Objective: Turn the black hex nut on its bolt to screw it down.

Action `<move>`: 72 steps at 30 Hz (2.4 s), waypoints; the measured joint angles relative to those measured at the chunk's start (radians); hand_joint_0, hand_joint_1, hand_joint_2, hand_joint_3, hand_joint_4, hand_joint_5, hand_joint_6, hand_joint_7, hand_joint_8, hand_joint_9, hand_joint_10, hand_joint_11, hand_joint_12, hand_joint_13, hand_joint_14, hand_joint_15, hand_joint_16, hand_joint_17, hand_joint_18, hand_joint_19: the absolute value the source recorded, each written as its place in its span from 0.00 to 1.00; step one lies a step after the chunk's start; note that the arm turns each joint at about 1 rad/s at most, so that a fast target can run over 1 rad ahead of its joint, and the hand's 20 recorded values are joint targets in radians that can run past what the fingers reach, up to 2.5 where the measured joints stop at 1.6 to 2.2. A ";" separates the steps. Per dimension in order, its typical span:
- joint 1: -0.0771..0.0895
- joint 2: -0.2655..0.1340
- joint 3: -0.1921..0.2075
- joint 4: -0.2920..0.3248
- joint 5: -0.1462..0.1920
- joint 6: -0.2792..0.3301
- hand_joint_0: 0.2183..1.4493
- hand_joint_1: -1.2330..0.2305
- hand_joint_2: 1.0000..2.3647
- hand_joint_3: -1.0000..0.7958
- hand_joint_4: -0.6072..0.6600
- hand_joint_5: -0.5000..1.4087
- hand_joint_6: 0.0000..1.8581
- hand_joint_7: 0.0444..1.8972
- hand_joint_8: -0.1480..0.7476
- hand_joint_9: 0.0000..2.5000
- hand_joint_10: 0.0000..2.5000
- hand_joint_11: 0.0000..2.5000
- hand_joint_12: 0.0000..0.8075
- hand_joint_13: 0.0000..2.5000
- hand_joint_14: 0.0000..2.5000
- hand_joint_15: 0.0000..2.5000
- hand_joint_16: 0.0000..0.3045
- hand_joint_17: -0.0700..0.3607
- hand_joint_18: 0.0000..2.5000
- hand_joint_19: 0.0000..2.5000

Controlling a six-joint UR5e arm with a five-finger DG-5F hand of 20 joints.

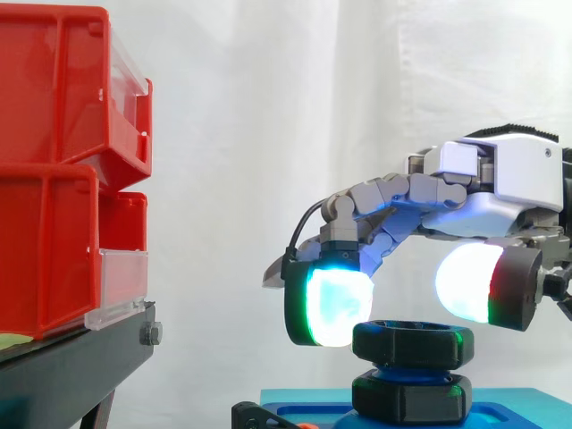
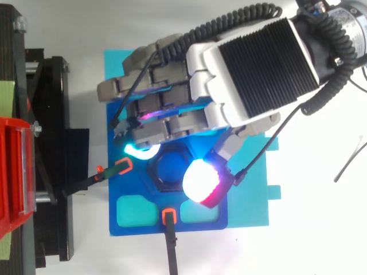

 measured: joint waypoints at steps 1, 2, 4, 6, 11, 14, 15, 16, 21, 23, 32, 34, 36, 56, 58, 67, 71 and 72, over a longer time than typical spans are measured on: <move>-0.007 0.000 0.000 0.000 -0.008 0.000 0.24 0.62 0.00 0.28 0.68 0.26 0.28 0.65 0.52 0.35 0.00 0.12 0.39 0.21 0.00 0.07 0.18 0.44 0.18 0.22; -0.013 0.000 0.000 0.000 -0.015 0.000 0.24 0.62 0.00 0.28 0.68 0.26 0.28 0.65 0.52 0.35 0.00 0.12 0.39 0.21 0.00 0.07 0.18 0.44 0.17 0.22; -0.025 0.000 0.000 0.002 -0.032 0.001 0.24 0.64 0.00 0.28 0.68 0.26 0.28 0.66 0.51 0.35 0.00 0.12 0.39 0.21 0.00 0.07 0.18 0.44 0.17 0.22; -0.037 0.001 0.000 0.007 -0.047 0.002 0.24 0.66 0.00 0.28 0.68 0.26 0.27 0.66 0.51 0.35 0.00 0.12 0.39 0.21 0.00 0.07 0.18 0.44 0.17 0.23; -0.058 0.001 0.004 0.037 -0.083 0.017 0.24 0.69 0.00 0.28 0.68 0.25 0.27 0.60 0.53 0.35 0.00 0.12 0.41 0.21 0.00 0.07 0.19 0.46 0.17 0.23; -0.061 0.001 0.014 0.053 -0.102 0.037 0.24 0.69 0.00 0.28 0.70 0.25 0.27 0.57 0.52 0.35 0.00 0.12 0.41 0.21 0.00 0.07 0.19 0.46 0.17 0.23; -0.060 0.001 0.018 0.056 -0.106 0.044 0.24 0.69 0.00 0.28 0.69 0.25 0.27 0.56 0.52 0.35 0.00 0.12 0.41 0.21 0.00 0.07 0.19 0.46 0.17 0.23; -0.058 0.001 0.023 0.060 -0.109 0.053 0.24 0.69 0.00 0.28 0.70 0.25 0.27 0.56 0.53 0.35 0.00 0.12 0.41 0.21 0.00 0.07 0.19 0.46 0.17 0.23; -0.042 0.000 0.032 0.085 -0.109 0.073 0.24 0.69 0.00 0.28 0.70 0.24 0.27 0.54 0.52 0.34 0.00 0.12 0.41 0.20 0.00 0.07 0.19 0.46 0.17 0.22; -0.036 0.000 0.033 0.098 -0.109 0.074 0.23 0.69 0.00 0.28 0.69 0.24 0.27 0.55 0.52 0.34 0.00 0.12 0.40 0.20 0.00 0.07 0.18 0.45 0.17 0.23; 0.010 0.000 0.033 0.149 -0.106 0.089 0.23 0.69 0.00 0.28 0.69 0.24 0.27 0.54 0.52 0.34 0.00 0.12 0.41 0.20 0.00 0.07 0.18 0.45 0.17 0.23; 0.020 0.000 0.033 0.148 -0.103 0.091 0.23 0.68 0.00 0.28 0.69 0.24 0.27 0.54 0.52 0.34 0.00 0.12 0.41 0.20 0.00 0.07 0.18 0.45 0.17 0.23; 0.030 0.000 0.033 0.140 -0.094 0.090 0.23 0.68 0.00 0.28 0.69 0.24 0.27 0.54 0.52 0.34 0.00 0.12 0.41 0.20 0.00 0.07 0.18 0.45 0.17 0.23; 0.086 0.000 -0.017 0.122 -0.025 0.090 0.24 0.67 0.00 0.28 0.70 0.24 0.27 0.54 0.52 0.34 0.00 0.12 0.40 0.21 0.00 0.07 0.18 0.45 0.17 0.23; 0.086 0.000 -0.027 0.138 -0.025 0.090 0.24 0.67 0.00 0.28 0.70 0.24 0.27 0.53 0.52 0.34 0.00 0.13 0.40 0.21 0.00 0.07 0.18 0.45 0.17 0.23; 0.081 0.000 -0.034 0.141 -0.032 0.091 0.24 0.66 0.00 0.28 0.69 0.24 0.27 0.54 0.51 0.34 0.00 0.12 0.41 0.20 0.00 0.07 0.18 0.45 0.16 0.23; 0.078 -0.003 -0.034 0.142 -0.040 0.089 0.24 0.66 0.00 0.28 0.69 0.24 0.27 0.54 0.51 0.34 0.00 0.13 0.41 0.20 0.00 0.07 0.18 0.45 0.16 0.23; 0.078 -0.007 -0.034 0.143 -0.042 0.089 0.24 0.66 0.00 0.28 0.70 0.24 0.27 0.53 0.51 0.34 0.00 0.13 0.41 0.20 0.00 0.07 0.18 0.45 0.16 0.23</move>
